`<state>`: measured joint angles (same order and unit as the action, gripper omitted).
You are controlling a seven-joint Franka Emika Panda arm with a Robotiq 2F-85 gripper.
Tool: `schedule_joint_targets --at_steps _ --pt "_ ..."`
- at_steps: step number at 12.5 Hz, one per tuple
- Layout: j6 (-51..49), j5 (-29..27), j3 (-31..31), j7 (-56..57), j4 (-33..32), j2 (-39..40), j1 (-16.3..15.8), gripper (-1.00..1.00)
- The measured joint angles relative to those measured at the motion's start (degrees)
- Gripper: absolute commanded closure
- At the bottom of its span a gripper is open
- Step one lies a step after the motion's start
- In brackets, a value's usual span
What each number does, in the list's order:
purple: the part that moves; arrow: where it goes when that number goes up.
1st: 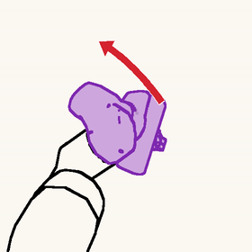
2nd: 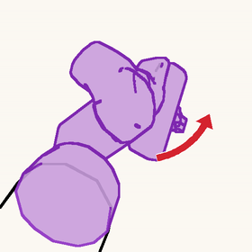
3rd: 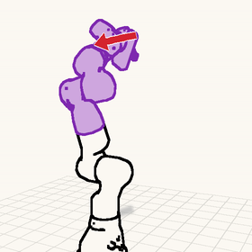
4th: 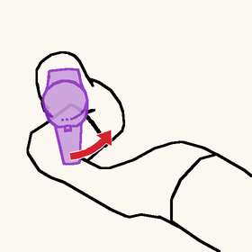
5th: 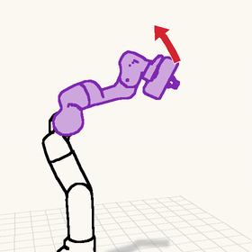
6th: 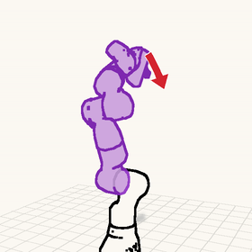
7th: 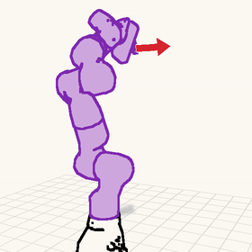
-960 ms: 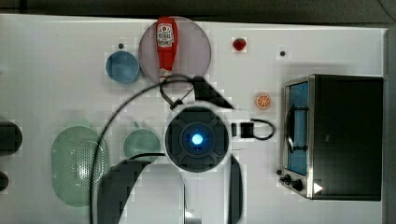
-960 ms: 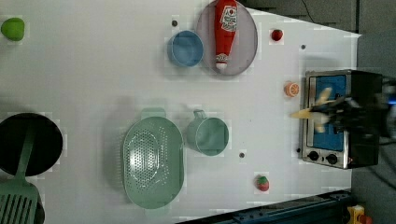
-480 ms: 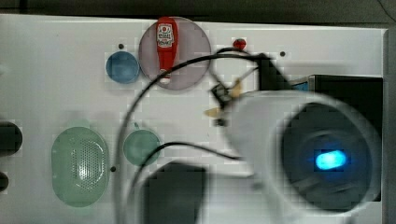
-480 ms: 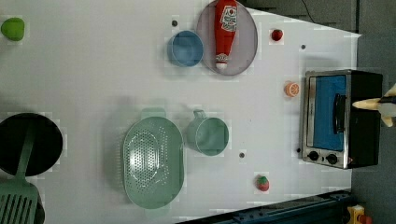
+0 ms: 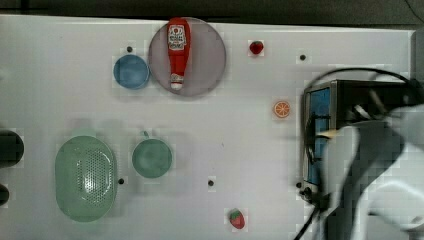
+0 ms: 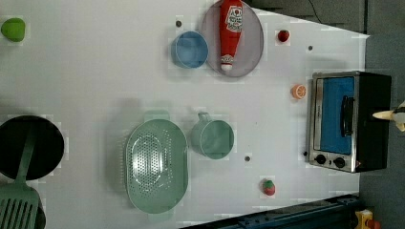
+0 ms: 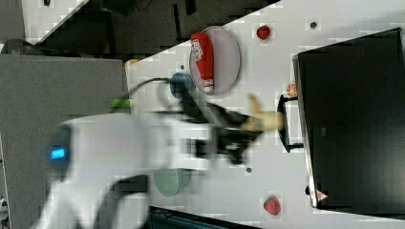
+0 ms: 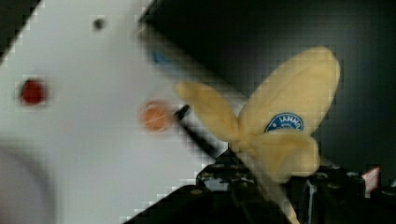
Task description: Pick banana from table and place on oven.
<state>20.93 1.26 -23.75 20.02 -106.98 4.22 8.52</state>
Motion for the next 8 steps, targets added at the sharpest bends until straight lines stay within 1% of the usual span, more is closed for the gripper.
schedule_joint_targets --at_steps 1,3,4,6,8 --pt "0.52 0.98 -2.99 3.13 1.06 3.46 0.34 0.53" --pt "2.43 0.31 -6.32 8.49 1.85 8.69 2.08 0.53" --pt "3.47 0.35 -8.06 9.97 1.57 10.09 1.97 0.44" --pt "4.15 -0.10 -8.78 13.08 1.68 11.03 2.26 0.01" --pt "5.57 0.73 -8.17 15.74 3.36 12.32 2.06 -0.43"
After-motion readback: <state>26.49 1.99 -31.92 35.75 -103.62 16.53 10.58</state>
